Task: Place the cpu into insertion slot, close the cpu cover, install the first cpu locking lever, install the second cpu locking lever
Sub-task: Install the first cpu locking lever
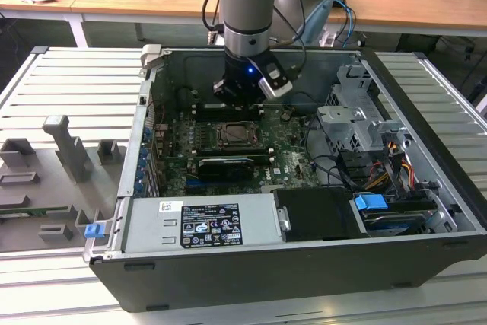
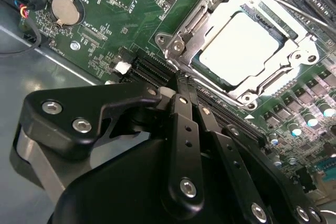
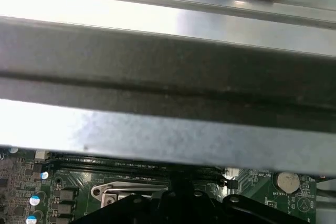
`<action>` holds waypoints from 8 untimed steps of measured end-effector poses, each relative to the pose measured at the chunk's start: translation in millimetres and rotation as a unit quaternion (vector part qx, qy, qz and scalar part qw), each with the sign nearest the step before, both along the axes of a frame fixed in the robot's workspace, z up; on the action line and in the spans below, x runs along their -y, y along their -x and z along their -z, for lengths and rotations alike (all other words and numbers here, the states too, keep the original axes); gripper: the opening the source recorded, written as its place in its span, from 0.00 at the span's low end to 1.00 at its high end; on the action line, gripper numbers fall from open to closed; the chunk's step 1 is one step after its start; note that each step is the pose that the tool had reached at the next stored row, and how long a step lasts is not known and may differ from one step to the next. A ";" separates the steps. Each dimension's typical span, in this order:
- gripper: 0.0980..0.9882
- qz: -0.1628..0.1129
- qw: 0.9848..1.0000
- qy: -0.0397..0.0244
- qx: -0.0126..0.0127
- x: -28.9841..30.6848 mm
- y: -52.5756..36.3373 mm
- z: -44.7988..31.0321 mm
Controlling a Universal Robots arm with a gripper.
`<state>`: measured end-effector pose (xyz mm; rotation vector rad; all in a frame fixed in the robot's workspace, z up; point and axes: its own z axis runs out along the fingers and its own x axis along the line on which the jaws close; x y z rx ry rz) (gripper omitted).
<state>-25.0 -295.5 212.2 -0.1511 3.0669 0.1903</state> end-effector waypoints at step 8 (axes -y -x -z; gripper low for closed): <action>0.01 0.000 1.000 0.000 0.000 5.1 0.0 0.0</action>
